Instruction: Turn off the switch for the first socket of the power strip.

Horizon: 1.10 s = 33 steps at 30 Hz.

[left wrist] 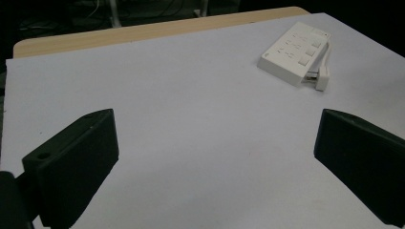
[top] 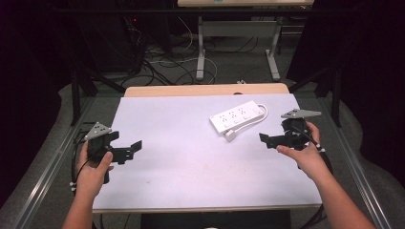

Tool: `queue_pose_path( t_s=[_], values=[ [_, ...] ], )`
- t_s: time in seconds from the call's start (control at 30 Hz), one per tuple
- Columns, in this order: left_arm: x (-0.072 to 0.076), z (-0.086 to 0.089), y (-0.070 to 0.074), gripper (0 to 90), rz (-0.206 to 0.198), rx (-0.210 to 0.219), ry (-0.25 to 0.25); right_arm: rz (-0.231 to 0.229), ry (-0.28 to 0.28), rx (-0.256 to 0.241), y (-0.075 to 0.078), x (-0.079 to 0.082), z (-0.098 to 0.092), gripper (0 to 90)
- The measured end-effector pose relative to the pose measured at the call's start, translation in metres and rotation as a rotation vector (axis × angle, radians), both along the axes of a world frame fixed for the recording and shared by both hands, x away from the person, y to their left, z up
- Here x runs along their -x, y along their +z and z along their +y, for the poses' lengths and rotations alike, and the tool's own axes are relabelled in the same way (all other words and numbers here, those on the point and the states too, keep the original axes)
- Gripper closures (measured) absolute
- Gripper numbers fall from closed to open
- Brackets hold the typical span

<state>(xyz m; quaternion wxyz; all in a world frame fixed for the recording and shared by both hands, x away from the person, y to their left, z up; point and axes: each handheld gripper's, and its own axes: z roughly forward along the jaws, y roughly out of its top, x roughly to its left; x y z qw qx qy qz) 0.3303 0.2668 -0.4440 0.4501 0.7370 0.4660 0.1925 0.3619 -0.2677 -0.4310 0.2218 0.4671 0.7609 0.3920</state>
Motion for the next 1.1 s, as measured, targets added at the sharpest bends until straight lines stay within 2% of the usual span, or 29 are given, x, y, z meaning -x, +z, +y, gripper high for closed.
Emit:
queue_pose_path(
  t_s=[0.17, 0.23, 0.6, 0.97, 1.1],
  values=[
    [0.000, 0.001, 0.001, 1.1, -0.012, -0.006, 0.000, -0.012, 0.001, 0.006, 0.004, -0.005, 0.002, 2.4],
    [0.001, 0.001, 0.001, 1.2, -0.008, 0.007, 0.007, -0.014, 0.005, 0.012, 0.007, -0.010, 0.002, 1.5],
    [0.001, 0.002, 0.002, 1.3, -0.013, 0.009, 0.008, 0.010, 0.021, 0.043, 0.019, -0.026, 0.007, 2.0],
    [0.001, 0.003, 0.003, 1.4, -0.014, 0.007, 0.009, 0.038, 0.002, 0.073, 0.026, -0.044, 0.011, 2.2],
    [0.001, 0.003, 0.003, 1.4, -0.014, 0.008, 0.010, 0.040, -0.008, 0.102, 0.030, -0.053, 0.014, 4.1]
  ],
)
